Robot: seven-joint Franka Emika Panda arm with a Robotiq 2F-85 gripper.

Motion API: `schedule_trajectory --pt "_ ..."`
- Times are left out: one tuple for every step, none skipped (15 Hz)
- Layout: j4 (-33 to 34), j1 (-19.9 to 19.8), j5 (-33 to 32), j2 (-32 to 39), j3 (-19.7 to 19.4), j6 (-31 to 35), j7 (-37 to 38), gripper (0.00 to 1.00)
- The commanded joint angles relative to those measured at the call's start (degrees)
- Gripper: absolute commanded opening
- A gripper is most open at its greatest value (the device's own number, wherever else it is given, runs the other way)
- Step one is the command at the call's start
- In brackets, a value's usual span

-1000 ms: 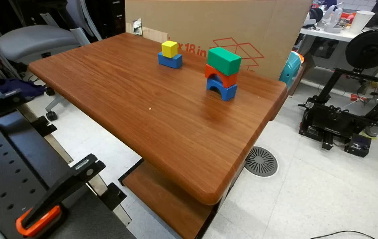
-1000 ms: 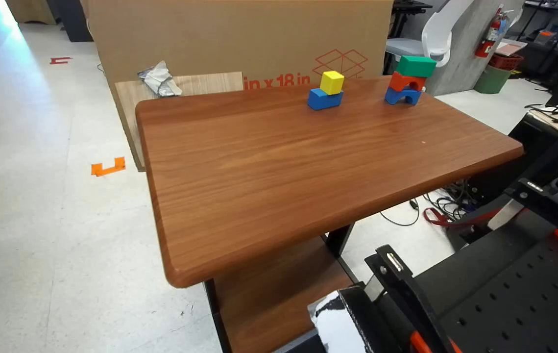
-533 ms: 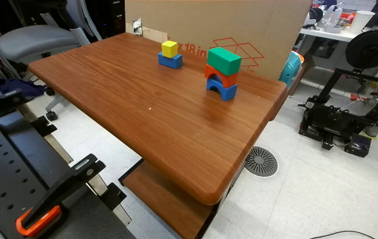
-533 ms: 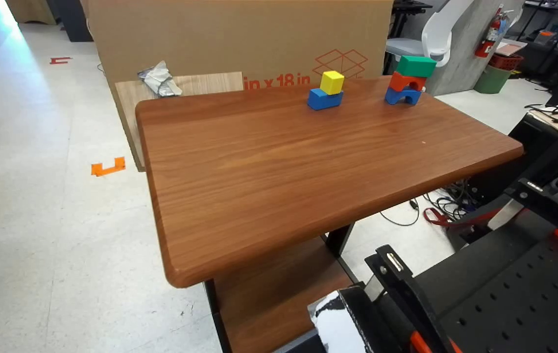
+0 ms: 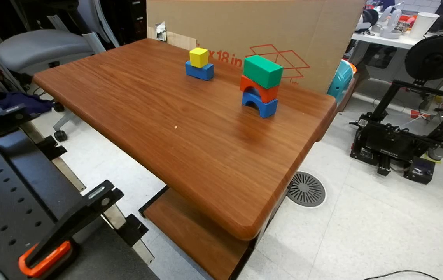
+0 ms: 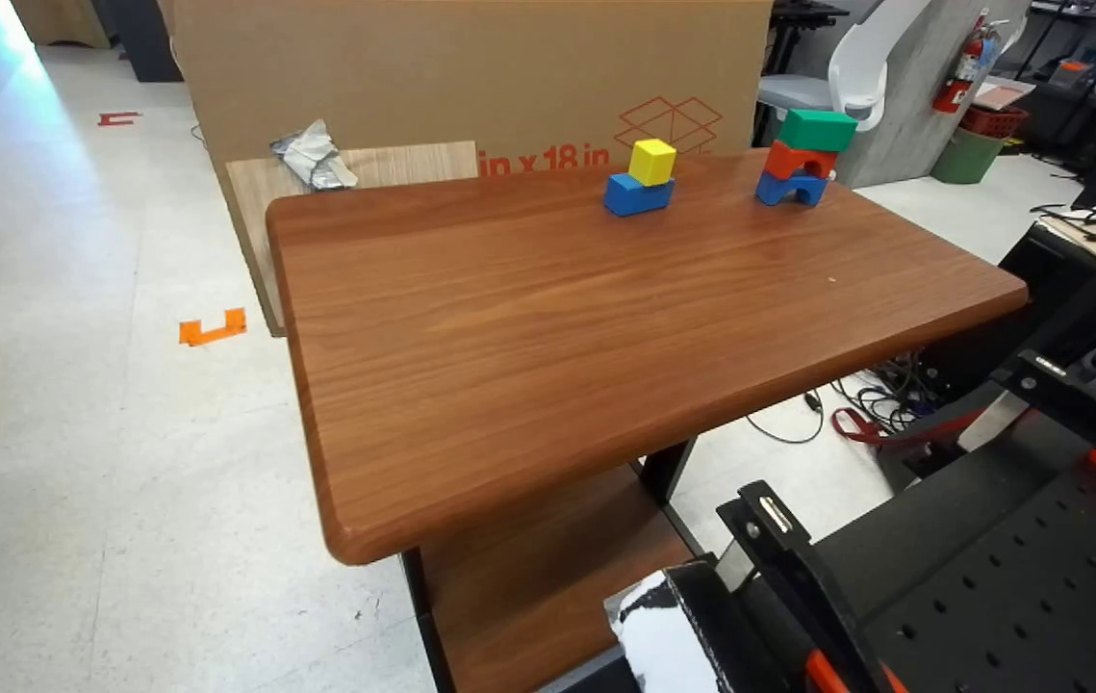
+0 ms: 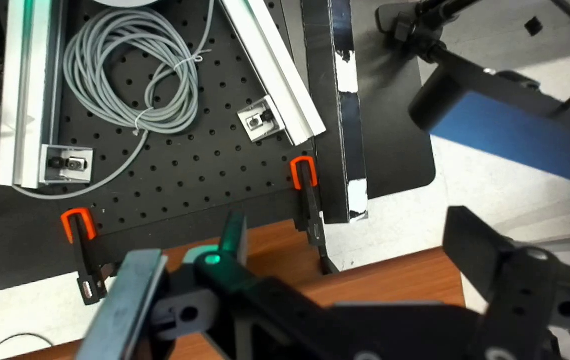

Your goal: Put the yellow block on top of the stack of blocks

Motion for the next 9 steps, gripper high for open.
schedule_trajectory --pt "2.80 -0.82 1.45 7.71 -0.90 5.31 -2.54 1.00" --pt "3.42 -0.99 1.41 9.89 -0.93 7.47 -2.39 1.00" --pt "4.21 -1.11 0.98 12.06 -0.81 9.54 -2.19 1.00" --pt "5.53 -1.19 0.29 15.32 -0.41 12.01 -1.98 1.00" --pt "6.84 -1.34 -0.59 17.86 -0.21 13.66 -1.82 1.00" --pt "8.79 -1.56 -1.72 21.14 -0.05 14.88 -1.69 1.00" --pt "10.41 -1.64 -1.99 23.68 -0.13 16.12 -1.09 1.00" --pt "12.38 -1.75 -2.44 26.30 -0.29 16.21 -0.86 1.00" --pt "14.50 -1.92 -2.54 29.07 -0.63 16.52 -0.90 1.00"
